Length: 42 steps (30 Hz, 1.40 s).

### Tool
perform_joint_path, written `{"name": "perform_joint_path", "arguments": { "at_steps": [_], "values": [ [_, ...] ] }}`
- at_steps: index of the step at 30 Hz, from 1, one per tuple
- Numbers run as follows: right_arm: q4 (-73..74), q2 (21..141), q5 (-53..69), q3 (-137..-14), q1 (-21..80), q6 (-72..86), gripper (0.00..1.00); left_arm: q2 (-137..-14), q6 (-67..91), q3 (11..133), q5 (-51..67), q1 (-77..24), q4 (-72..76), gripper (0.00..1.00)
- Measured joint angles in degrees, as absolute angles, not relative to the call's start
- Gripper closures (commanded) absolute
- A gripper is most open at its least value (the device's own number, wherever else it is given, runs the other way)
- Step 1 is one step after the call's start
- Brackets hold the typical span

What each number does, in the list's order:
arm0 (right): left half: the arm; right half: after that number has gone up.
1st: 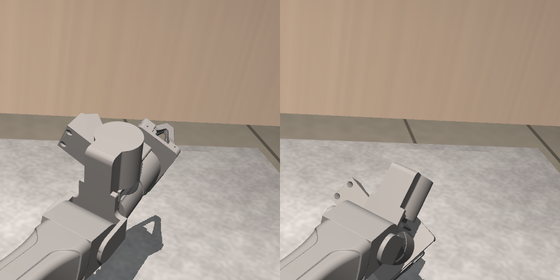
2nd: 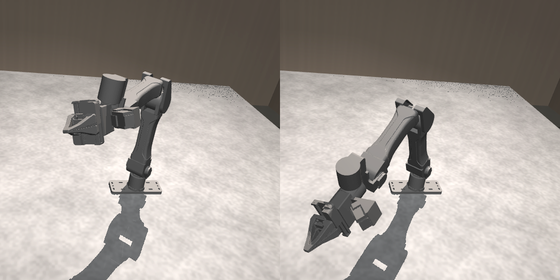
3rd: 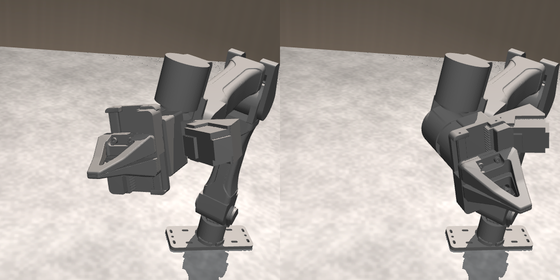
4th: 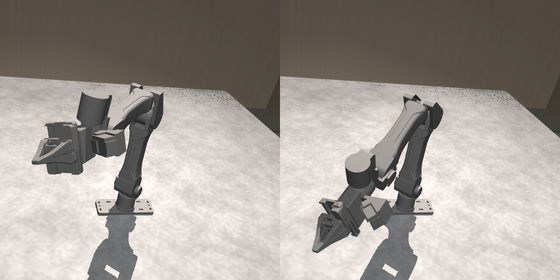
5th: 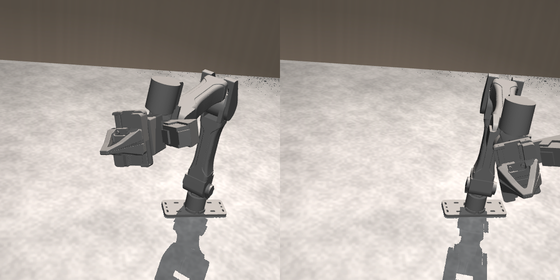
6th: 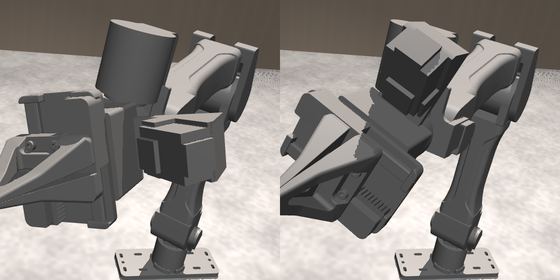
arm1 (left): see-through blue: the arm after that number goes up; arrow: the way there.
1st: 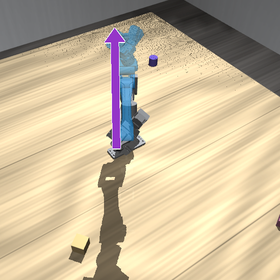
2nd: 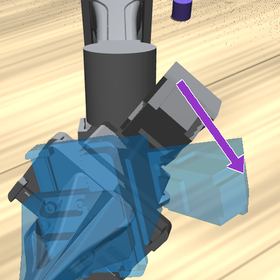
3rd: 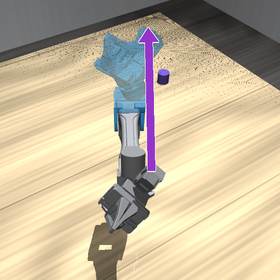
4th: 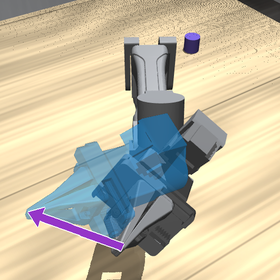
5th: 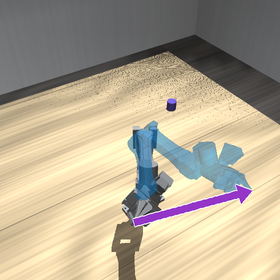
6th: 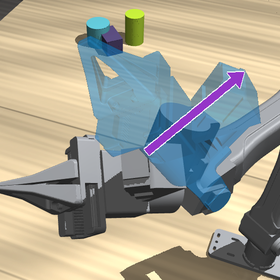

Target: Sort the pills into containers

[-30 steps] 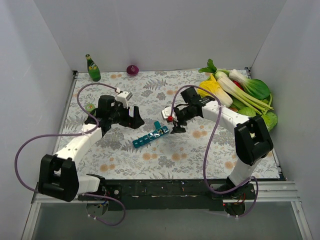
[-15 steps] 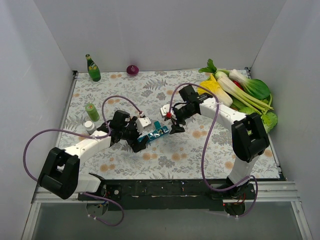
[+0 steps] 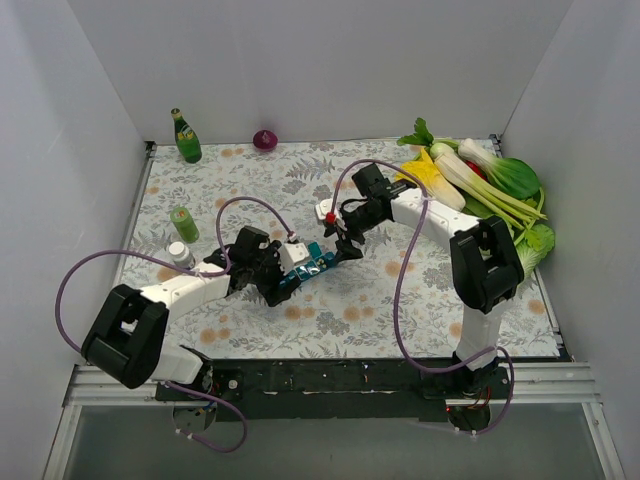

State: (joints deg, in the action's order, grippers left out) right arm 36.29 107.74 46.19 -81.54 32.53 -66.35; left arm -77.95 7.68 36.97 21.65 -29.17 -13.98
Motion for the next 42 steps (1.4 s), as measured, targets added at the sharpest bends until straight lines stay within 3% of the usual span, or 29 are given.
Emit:
{"name": "perform_joint_path", "arguments": {
  "at_steps": [6,13,26,42],
  "values": [
    [36.03,109.58,48.18,-83.4,31.55,-63.64,0.19,-79.02,7.92,35.94,19.09,-29.87,-12.78,0.48],
    [37.3,114.76,50.09,-88.9,31.35,-61.41,0.18,-79.5,8.03,35.35,17.1,-30.5,-10.63,0.6],
    [40.99,124.44,51.22,-97.73,31.35,-58.43,0.15,-80.07,7.94,35.16,16.95,-30.94,-8.62,0.64],
    [45.32,127.39,52.47,-99.33,32.4,-58.02,0.24,-81.34,8.69,35.4,16.95,-30.96,-6.74,0.66]
  ]
}}
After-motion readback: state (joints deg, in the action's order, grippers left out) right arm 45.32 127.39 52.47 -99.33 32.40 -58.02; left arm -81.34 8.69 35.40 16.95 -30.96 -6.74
